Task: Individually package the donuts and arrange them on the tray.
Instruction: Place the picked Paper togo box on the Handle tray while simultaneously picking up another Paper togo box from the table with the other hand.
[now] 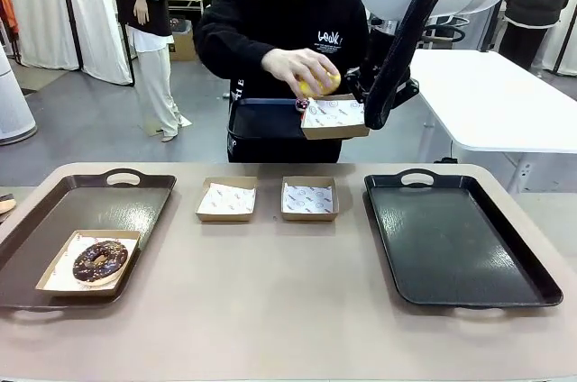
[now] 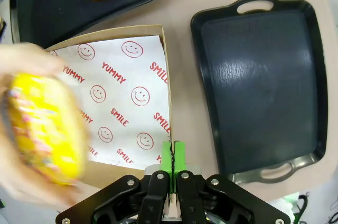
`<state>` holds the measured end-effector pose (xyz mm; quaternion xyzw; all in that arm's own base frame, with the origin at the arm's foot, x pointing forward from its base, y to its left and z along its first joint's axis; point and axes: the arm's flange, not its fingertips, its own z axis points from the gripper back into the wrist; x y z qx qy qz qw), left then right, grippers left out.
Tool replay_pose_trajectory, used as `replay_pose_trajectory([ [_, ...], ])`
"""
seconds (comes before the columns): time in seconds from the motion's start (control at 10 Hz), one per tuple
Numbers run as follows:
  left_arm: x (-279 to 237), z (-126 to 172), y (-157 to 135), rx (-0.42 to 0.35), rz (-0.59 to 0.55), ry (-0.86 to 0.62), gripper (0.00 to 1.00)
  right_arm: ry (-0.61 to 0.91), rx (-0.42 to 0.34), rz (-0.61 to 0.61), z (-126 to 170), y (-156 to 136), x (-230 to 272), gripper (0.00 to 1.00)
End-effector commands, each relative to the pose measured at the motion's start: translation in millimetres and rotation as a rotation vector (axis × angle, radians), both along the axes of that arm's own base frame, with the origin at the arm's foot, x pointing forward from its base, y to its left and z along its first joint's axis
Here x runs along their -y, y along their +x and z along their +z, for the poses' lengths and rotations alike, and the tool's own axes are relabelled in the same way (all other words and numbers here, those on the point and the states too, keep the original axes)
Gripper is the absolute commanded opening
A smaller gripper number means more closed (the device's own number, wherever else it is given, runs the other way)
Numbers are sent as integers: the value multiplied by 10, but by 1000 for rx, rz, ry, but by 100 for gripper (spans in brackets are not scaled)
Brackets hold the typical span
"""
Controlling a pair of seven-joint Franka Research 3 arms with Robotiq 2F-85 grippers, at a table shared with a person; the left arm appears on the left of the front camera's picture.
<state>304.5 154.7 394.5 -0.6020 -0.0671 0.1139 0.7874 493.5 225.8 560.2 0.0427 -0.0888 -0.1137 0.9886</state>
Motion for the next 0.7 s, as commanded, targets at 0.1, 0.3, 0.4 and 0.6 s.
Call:
replay_pose_trajectory([
  [0.1,-16,10,-1,19,1,-15,100,-6,2,-6,-9,-14,17,0],
  [0.3,-16,10,-1,19,1,-15,100,-6,2,-6,-9,-14,17,0],
  [0.4,-16,10,-1,19,1,-15,100,-6,2,-6,-9,-14,17,0],
  [0.6,-16,10,-1,19,1,-15,100,-6,2,-6,-9,-14,17,0],
])
